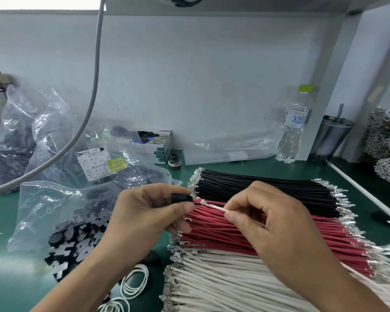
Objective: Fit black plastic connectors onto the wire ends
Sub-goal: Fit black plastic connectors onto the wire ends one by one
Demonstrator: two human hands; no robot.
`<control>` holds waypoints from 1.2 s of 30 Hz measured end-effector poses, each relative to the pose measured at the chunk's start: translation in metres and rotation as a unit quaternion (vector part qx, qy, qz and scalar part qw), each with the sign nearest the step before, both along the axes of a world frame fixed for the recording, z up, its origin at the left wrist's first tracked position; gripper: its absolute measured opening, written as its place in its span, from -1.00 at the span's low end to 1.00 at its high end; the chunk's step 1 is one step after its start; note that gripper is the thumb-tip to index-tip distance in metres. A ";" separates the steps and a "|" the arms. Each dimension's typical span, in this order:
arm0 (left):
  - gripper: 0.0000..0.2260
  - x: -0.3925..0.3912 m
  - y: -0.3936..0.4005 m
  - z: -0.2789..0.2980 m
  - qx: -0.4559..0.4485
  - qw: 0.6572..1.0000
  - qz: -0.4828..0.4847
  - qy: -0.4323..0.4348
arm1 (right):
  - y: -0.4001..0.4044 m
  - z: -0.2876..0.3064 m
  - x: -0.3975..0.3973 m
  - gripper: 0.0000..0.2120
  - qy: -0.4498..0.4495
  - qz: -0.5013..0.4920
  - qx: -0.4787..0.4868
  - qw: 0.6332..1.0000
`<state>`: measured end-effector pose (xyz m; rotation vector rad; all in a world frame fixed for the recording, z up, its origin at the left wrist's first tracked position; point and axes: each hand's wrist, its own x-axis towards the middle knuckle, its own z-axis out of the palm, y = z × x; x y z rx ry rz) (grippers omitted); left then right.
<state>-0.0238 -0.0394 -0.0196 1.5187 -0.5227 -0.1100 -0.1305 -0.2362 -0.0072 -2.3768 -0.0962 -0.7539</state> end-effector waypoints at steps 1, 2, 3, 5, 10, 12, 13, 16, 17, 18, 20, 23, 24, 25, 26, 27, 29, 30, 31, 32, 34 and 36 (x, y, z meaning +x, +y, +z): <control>-0.75 -0.001 0.000 0.001 -0.002 1.000 -0.005 0.000 | 0.001 -0.001 0.000 -0.92 -0.019 -0.011 -0.007 1.000; -0.75 -0.002 0.000 0.001 -0.003 1.000 -0.009 -0.001 | 0.002 -0.002 0.001 -0.92 -0.035 -0.018 -0.012 0.999; -0.75 -0.002 0.000 0.001 -0.005 1.000 -0.011 -0.002 | 0.004 -0.002 0.001 -0.92 -0.049 -0.022 -0.017 0.998; -0.75 -0.004 -0.001 0.002 -0.012 1.000 -0.015 -0.001 | 0.006 -0.003 0.001 -0.91 -0.068 -0.024 -0.029 0.997; -0.77 -0.007 -0.003 0.004 -0.014 1.000 -0.017 -0.001 | 0.008 -0.004 0.002 -0.92 -0.075 -0.016 -0.036 0.996; -0.77 -0.008 -0.002 0.005 -0.006 1.000 -0.017 -0.007 | 0.008 -0.005 0.002 -0.89 -0.066 -0.013 -0.033 0.997; -0.77 -0.009 -0.002 0.006 -0.004 1.000 -0.020 -0.009 | 0.008 -0.005 0.002 -0.88 -0.065 -0.014 -0.034 0.997; -0.76 -0.010 -0.002 0.007 0.001 0.999 -0.033 -0.010 | 0.009 -0.005 0.000 -0.91 -0.073 -0.023 -0.042 0.996; -0.76 -0.010 -0.002 0.007 0.002 0.999 -0.038 -0.010 | 0.009 -0.004 0.000 -0.92 -0.078 -0.029 -0.049 0.995; -0.75 -0.011 -0.002 0.006 0.002 0.999 -0.043 -0.011 | 0.008 -0.003 -0.001 -0.93 -0.084 -0.036 -0.061 0.994; -0.76 -0.012 -0.002 0.005 0.004 0.998 -0.053 -0.016 | 0.007 0.000 -0.001 -0.94 -0.094 -0.046 -0.081 0.991; -0.76 -0.012 -0.001 0.005 0.012 0.998 -0.061 -0.025 | 0.007 0.001 -0.001 -0.92 -0.102 -0.028 -0.086 0.991; -0.76 -0.012 0.000 0.004 0.014 0.998 -0.063 -0.028 | 0.008 0.000 0.000 -0.91 -0.102 -0.021 -0.080 0.991; -0.76 -0.011 0.000 0.004 0.013 0.997 -0.064 -0.031 | 0.008 -0.002 0.000 -0.90 -0.100 -0.014 -0.071 0.992; -0.77 -0.011 0.000 0.003 0.009 0.997 -0.064 -0.035 | 0.008 -0.004 0.001 -0.90 -0.100 -0.010 -0.059 0.993; -0.78 -0.011 0.000 0.002 0.004 0.997 -0.063 -0.038 | 0.008 -0.005 0.001 -0.90 -0.104 -0.008 -0.055 0.993; -0.78 -0.011 -0.001 0.001 0.011 0.997 -0.054 -0.048 | 0.006 -0.005 0.003 -0.90 -0.120 -0.013 -0.080 0.990; -0.79 -0.012 -0.002 0.001 0.022 0.997 -0.049 -0.055 | 0.006 -0.005 0.003 -0.89 -0.132 -0.021 -0.111 0.985; -0.79 -0.012 -0.002 0.001 0.028 0.997 -0.045 -0.058 | 0.007 -0.005 0.003 -0.89 -0.144 -0.026 -0.149 0.978; -0.80 -0.012 -0.002 0.001 0.028 0.997 -0.044 -0.056 | 0.007 -0.006 0.004 -0.88 -0.151 -0.026 -0.171 0.973; -0.80 -0.011 -0.002 0.001 0.018 0.998 -0.051 -0.046 | 0.005 -0.010 0.005 -0.88 -0.142 -0.012 -0.135 0.981; -0.81 -0.012 -0.001 0.002 0.025 0.997 -0.059 -0.048 | 0.004 -0.012 0.005 -0.88 -0.118 0.013 -0.069 0.991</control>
